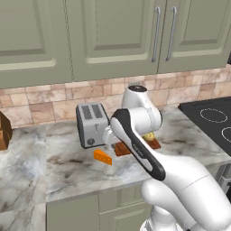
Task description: Retrieve the reheated potato from the microwave, then place the potato, cheese, and condiment on the cutting board.
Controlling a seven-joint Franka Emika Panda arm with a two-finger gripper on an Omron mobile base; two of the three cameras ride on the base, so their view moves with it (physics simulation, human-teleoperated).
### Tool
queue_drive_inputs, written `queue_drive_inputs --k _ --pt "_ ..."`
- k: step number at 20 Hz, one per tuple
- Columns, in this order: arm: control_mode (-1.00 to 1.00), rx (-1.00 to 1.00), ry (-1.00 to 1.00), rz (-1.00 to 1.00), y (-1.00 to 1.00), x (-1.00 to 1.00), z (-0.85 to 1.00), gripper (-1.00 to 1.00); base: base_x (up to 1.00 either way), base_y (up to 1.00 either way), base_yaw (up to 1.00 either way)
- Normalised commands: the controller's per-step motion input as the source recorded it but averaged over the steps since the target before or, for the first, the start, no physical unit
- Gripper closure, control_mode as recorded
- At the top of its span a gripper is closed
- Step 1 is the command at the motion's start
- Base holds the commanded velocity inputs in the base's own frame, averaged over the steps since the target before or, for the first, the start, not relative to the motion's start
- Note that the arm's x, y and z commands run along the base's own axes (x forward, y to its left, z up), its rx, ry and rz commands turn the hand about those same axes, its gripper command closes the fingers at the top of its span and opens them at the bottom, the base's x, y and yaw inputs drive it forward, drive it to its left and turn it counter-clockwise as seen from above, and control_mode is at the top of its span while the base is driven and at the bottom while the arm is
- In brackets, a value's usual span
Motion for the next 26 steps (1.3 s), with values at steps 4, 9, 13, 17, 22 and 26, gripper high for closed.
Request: queue_drive_inputs --k 4,9,13,17,22,26 --pt "-1.00 0.00 0.07 0.04 0.06 0.27 -0.25 -1.00 0.00 0.00 0.00" --pt "-1.00 0.00 0.02 0.05 0.13 0.21 -0.26 -1.00 0.00 0.00 0.00" --pt "-1.00 -0.02 -0.02 0.01 0.22 0.13 -0.22 -1.00 0.00 0.00 0.00" --pt "-1.00 -0.02 0.00 0.00 0.18 0.21 -0.27 -1.00 0.00 0.00 0.00" --pt "-1.00 -0.05 0.00 0.00 0.08 0.28 -0.30 -1.00 0.00 0.00 0.00" --pt "-1.00 -0.05 0.00 0.00 0.03 0.29 -0.30 -1.00 0.00 0.00 0.00"
